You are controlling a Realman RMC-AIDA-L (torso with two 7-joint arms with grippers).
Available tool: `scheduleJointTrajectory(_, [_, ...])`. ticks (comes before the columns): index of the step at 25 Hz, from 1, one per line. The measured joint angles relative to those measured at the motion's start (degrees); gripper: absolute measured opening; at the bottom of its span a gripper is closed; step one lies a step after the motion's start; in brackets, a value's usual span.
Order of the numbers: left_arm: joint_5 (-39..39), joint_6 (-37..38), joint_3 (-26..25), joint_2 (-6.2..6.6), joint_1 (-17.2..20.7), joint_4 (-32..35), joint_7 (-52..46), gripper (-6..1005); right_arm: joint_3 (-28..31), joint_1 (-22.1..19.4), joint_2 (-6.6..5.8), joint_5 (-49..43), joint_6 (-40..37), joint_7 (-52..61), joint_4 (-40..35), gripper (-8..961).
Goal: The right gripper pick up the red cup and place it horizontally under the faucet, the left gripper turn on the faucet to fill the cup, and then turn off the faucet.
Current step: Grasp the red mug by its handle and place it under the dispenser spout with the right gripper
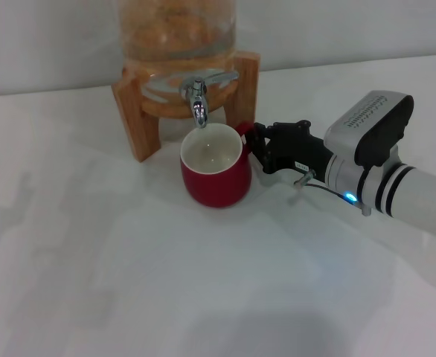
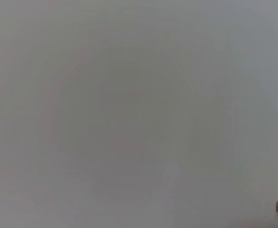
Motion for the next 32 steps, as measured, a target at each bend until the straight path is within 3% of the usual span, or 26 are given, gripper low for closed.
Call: scheduleJointTrajectory(32, [0.3,0.0,0.0,0.00,0.1,0.0,0.0,864,2.1,1.8,0.00,0.5,3.0,0.1,-0.1,152])
